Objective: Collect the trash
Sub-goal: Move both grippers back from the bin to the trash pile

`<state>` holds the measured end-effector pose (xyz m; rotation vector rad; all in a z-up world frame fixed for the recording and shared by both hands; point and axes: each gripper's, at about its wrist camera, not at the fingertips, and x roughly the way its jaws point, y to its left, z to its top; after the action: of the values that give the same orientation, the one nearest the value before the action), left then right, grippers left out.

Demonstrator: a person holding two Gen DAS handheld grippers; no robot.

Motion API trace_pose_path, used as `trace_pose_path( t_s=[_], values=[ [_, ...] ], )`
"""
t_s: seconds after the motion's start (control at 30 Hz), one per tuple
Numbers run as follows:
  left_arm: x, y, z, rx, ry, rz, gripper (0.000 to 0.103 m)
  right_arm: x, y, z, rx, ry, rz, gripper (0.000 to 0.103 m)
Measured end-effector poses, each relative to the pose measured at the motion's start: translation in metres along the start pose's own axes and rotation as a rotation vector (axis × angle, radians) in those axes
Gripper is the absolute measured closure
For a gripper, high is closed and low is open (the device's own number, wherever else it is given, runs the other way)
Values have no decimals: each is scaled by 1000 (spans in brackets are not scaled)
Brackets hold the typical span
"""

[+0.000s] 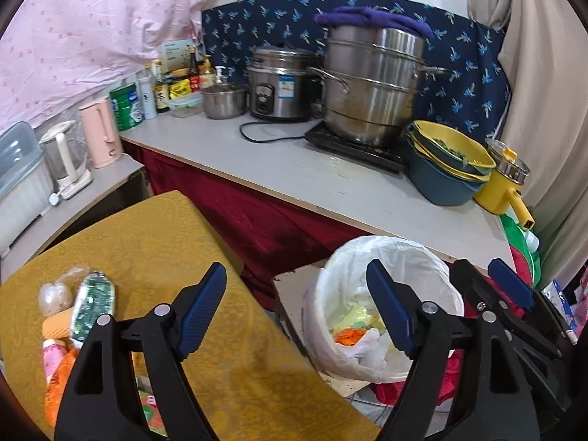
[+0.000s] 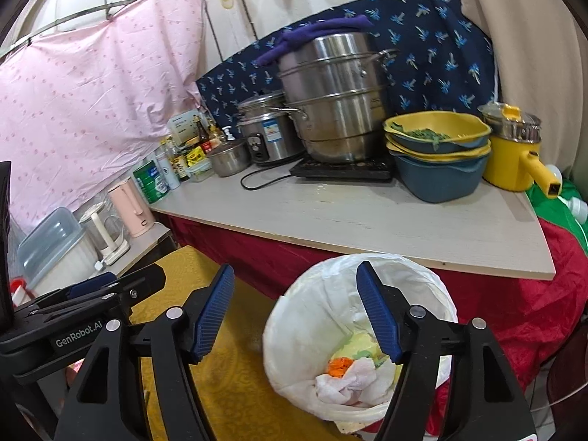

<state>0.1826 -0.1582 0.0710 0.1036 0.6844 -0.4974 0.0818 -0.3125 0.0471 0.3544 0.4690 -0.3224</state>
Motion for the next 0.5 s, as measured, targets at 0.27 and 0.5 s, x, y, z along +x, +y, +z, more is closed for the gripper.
trace_pose_path(
  t_s=[0.27, 0.5],
  values=[
    [-32, 48, -6, -43, -27, 73, 28, -15, 48, 0, -58, 26, 22, 33],
    [-57, 99, -22, -92, -24, 152, 23, -21, 87, -13, -114, 60, 57, 31]
  ],
)
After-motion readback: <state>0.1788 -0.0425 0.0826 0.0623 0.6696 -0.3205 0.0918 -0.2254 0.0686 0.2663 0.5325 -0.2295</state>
